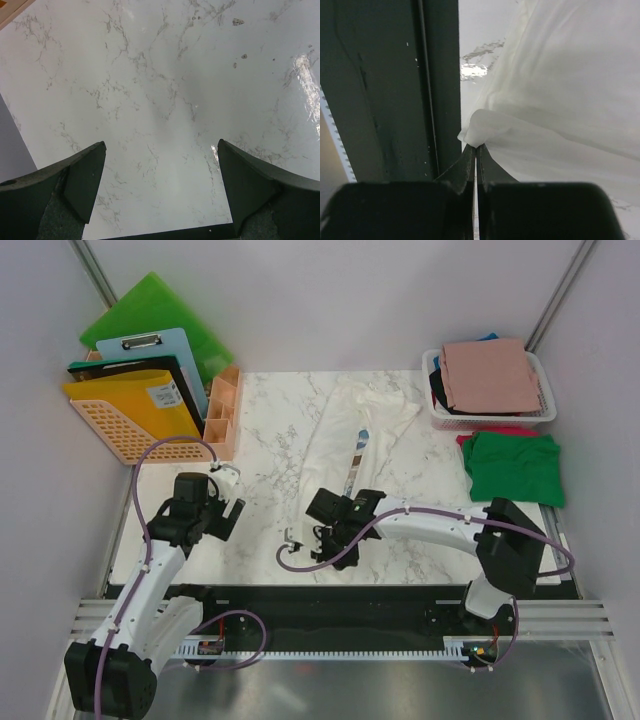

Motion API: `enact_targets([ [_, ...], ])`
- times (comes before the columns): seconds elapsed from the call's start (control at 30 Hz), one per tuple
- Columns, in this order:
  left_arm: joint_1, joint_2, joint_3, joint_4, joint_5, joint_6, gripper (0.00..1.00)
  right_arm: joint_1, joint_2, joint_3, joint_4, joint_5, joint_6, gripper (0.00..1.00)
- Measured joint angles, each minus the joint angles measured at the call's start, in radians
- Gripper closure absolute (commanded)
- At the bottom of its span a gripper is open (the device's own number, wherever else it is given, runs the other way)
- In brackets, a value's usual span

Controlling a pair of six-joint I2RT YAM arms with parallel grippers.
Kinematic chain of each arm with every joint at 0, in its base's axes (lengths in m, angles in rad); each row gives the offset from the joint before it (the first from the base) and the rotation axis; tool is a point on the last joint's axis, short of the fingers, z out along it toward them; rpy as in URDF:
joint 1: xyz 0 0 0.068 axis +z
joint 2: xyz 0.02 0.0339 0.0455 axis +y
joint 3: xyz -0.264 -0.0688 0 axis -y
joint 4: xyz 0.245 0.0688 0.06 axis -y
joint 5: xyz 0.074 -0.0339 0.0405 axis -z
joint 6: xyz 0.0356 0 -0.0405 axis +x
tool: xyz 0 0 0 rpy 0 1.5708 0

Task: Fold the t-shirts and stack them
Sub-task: Fold the tshirt

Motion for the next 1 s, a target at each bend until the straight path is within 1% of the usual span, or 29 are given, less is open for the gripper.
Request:
enact_targets([
  [0.23,0.000,-0.001,0.000,0.000,0.000,0.000,0.00,0.058,0.106,0.050,-0.015,-0.018,-0.016,1.00],
  [0.5,0.000,-0.001,0.000,0.000,0.000,0.000,0.00,0.065,0.167,0.158,-0.019,-0.026,-0.032,1.00],
  [0.57,0.000,-0.001,0.000,0.000,0.000,0.000,0.00,0.066,0.187,0.187,-0.018,-0.032,-0.035,0.97],
  [0.6,0.000,-0.001,0.000,0.000,0.000,0.000,0.00,0.068,0.195,0.196,-0.018,-0.035,-0.037,0.86],
  [0.63,0.000,-0.001,0.000,0.000,0.000,0.000,0.00,0.070,0.209,0.208,-0.018,-0.039,-0.037,0.73],
  [0.67,0.000,-0.001,0.000,0.000,0.000,0.000,0.00,0.072,0.224,0.218,-0.017,-0.041,-0.035,0.46],
  [0.7,0.000,-0.001,0.000,0.000,0.000,0.000,0.00,0.074,0.236,0.225,-0.016,-0.042,-0.036,0.38],
  [0.77,0.000,-0.001,0.000,0.000,0.000,0.000,0.00,0.079,0.258,0.230,-0.011,-0.044,-0.040,0.15],
  [0.8,0.000,-0.001,0.000,0.000,0.000,0.000,0.00,0.082,0.262,0.230,-0.011,-0.042,-0.038,0.13],
  [0.87,0.000,-0.001,0.000,0.000,0.000,0.001,0.00,0.087,0.260,0.227,-0.008,-0.030,-0.040,0.12],
  [1.0,0.000,-0.001,0.000,0.000,0.000,0.001,0.00,0.089,0.200,0.197,0.023,0.057,-0.028,0.09],
])
